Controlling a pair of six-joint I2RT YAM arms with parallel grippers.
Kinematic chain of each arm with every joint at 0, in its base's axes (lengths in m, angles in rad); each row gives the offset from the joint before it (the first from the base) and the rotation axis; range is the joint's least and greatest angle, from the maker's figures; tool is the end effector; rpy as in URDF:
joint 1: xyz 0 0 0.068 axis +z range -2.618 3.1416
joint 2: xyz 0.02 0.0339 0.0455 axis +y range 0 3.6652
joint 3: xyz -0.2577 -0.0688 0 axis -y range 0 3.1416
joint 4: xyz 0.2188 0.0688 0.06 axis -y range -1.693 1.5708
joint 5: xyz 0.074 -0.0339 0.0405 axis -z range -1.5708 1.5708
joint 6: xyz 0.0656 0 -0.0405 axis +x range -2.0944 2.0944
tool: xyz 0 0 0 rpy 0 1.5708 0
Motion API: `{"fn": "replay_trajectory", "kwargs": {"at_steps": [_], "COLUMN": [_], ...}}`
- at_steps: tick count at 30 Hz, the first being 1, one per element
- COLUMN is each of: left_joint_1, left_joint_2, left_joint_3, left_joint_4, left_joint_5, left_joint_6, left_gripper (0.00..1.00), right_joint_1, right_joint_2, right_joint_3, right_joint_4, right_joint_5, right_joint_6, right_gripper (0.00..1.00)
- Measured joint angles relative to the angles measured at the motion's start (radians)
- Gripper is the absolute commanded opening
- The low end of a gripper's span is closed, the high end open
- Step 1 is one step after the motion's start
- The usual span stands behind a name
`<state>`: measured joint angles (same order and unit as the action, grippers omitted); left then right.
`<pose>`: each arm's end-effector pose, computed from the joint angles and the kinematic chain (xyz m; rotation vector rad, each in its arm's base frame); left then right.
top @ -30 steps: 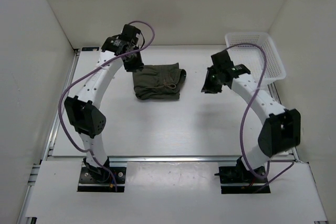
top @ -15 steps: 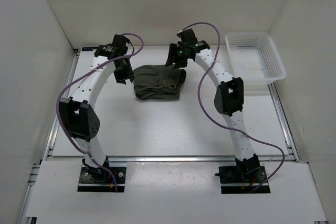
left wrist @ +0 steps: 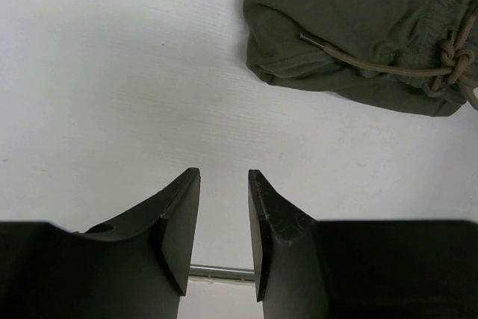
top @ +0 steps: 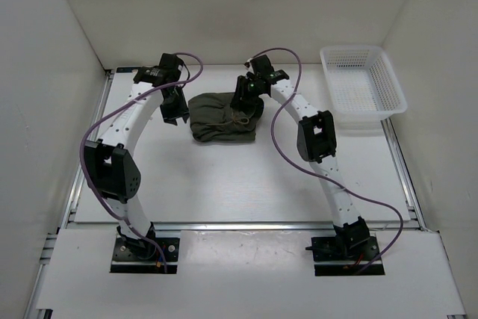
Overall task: Fold and stack the shorts
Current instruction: Fold the shorts
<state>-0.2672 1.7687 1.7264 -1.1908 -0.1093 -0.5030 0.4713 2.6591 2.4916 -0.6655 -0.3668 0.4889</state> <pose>0.3278 -0.0823 0.2855 -0.3538 2.7655 -0.0372 0.4927 0.2775 0.1557 -0.1582 2.5168 0.8629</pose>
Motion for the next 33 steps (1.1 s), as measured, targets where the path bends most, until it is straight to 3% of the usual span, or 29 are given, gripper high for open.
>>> {"fn": "replay_trajectory", "kwargs": {"at_steps": [3,5,8,18,30,31,33], "left_joint_1": [0.002,0.003,0.003,0.009,0.024,0.024,0.024], "left_joint_2": [0.000,0.000,0.000,-0.002,-0.022,-0.022,-0.022], "left_joint_3": [-0.010,-0.020,-0.034,-0.037,-0.038,-0.038,-0.040], "left_joint_4": [0.002,0.002,0.001,-0.003,-0.010,-0.010,-0.009], "left_joint_5": [-0.003,-0.003,-0.006,-0.026,-0.033,-0.033,-0.033], "left_joint_6": [0.000,0.000,0.000,0.000,0.001,0.002,0.005], "left_gripper": [0.44,0.44,0.44,0.44,0.44,0.44,0.44], "right_joint_1": [-0.002,-0.005,-0.006,-0.002,0.034,0.034,0.033], "right_joint_2": [0.000,-0.002,-0.018,-0.195,-0.490,-0.491,-0.485], "right_joint_3": [-0.001,-0.003,-0.025,-0.183,-0.494,-0.512,-0.542], "right_joint_4": [0.020,0.034,0.055,0.082,0.109,0.110,0.111], "right_joint_5": [-0.041,-0.074,-0.106,-0.078,0.225,0.253,0.295], "right_joint_6": [0.000,0.002,0.001,0.001,0.028,0.034,0.048], "right_gripper": [0.27,0.10,0.00,0.00,0.00,0.03,0.18]}}
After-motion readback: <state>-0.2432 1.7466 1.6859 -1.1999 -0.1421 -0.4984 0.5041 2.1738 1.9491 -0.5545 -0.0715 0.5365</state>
